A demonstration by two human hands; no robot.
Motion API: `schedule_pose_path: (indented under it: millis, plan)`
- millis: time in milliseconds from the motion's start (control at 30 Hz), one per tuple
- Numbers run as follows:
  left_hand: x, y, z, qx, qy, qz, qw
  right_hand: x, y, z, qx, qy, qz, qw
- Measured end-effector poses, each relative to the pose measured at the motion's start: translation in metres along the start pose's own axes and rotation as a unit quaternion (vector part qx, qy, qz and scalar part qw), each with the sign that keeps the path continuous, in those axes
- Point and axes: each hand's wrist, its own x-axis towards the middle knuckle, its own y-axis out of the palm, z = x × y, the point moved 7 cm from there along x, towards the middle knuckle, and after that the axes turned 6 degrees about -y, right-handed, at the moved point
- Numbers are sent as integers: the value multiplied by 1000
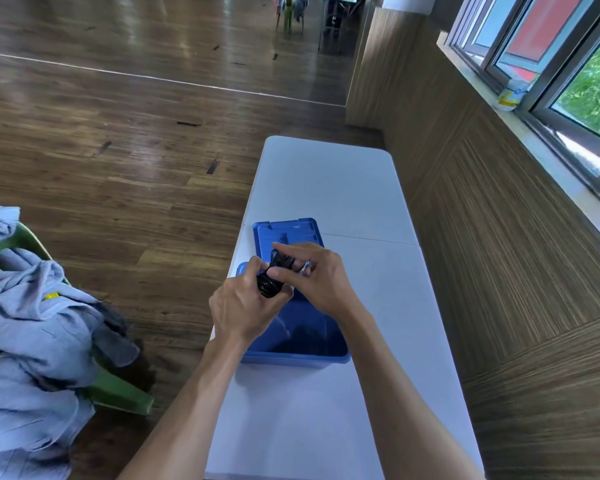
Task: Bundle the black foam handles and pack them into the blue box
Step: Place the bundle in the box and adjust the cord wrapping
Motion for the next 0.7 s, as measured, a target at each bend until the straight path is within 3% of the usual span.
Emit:
schedule_pose_path:
  millis: [433,567,700]
  plan:
    - [-8,-3,-8,19,17,-34,999,-3,-6,-1,-26,0,-61,998]
    - [-4,-3,-5,-15,-37,-7,999,-8,-11,-21,12,95,-136,986]
    - [-13,-6,-5,-57,-53,-43,996,-13,-9,-33,98,162,-165,968]
